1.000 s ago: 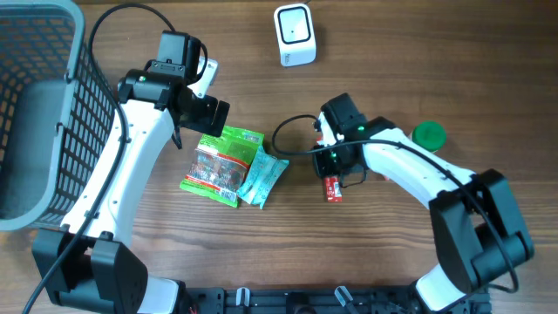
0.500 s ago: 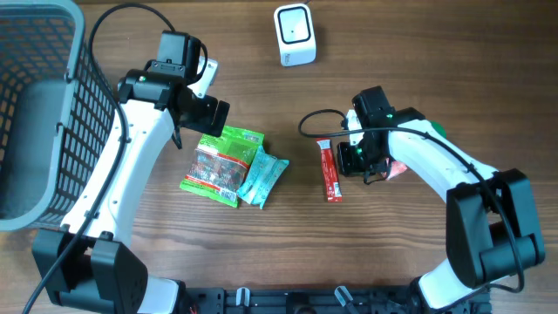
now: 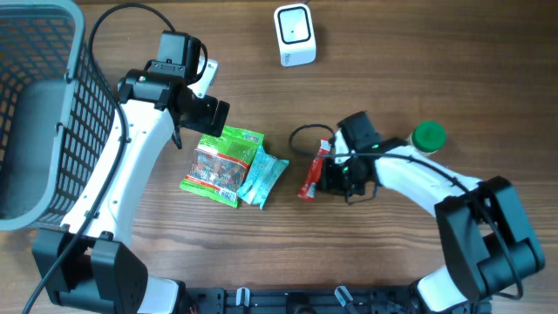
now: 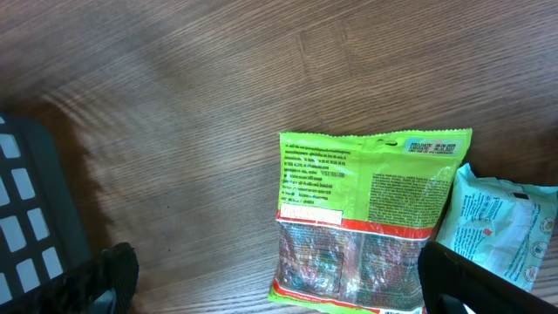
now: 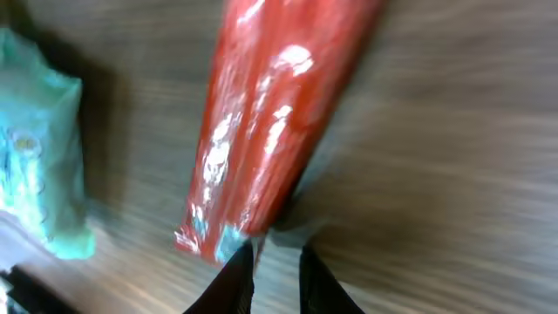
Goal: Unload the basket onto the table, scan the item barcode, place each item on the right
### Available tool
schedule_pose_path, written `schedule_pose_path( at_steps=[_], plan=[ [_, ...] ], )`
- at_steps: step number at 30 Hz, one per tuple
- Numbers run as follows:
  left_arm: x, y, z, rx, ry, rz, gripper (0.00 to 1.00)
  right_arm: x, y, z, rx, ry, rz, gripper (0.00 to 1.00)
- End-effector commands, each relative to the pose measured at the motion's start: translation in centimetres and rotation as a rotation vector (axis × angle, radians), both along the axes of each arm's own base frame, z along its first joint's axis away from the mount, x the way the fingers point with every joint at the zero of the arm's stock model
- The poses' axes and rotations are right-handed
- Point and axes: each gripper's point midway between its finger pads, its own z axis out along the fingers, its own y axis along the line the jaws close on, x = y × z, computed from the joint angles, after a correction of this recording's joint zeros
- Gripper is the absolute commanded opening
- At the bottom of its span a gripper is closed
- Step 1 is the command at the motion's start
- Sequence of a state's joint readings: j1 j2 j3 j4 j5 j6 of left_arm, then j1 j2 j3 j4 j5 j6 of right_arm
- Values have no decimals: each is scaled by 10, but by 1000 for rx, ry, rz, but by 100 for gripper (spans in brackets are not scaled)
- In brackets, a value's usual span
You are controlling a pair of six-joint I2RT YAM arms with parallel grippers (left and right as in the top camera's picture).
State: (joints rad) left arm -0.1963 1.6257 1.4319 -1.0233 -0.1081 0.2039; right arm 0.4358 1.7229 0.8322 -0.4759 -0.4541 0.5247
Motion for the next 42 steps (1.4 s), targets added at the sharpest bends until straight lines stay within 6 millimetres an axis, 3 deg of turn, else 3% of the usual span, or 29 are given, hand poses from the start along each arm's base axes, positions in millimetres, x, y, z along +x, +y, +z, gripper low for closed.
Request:
schedule_pose_path(
  at_steps=[1,4,7,8,12,16,20,22,25,27,34,38,42],
  plan=[
    [3,0,5,8,-18,-8,100,-11,11,-1,12,45,16,22],
    [3,0,5,8,-18,-8,100,6,12,31,18,32,19,24],
    [3,0,5,8,-18,-8,100,38,25,70,52,-90,31,23],
    [3,0,5,8,-18,-8,100,58,28,80,51,-175,19,20],
    [3,0,5,8,-18,-7,100,97,6,72,-109,-333,-66,8],
    [3,0,5,8,-18,-8,100,115,5,57,-143,-374,-87,5],
    [3,0,5,8,-18,-7,100,127,11,27,-146,-372,-85,4],
    [3,0,5,8,-18,-8,100,130,5,15,-193,-374,-87,4],
    [3,0,5,8,-18,-7,100,128,-15,11,-294,-372,-109,4],
    [3,0,5,8,-18,-8,100,116,-26,7,-341,-321,-104,4],
    [3,0,5,8,-18,-8,100,47,-59,-8,-482,-48,-8,5],
    [3,0,5,8,-18,-8,100,14,-49,3,-404,97,107,11],
    [3,0,5,8,-18,-8,100,27,-33,35,-346,77,173,11]
  ],
)
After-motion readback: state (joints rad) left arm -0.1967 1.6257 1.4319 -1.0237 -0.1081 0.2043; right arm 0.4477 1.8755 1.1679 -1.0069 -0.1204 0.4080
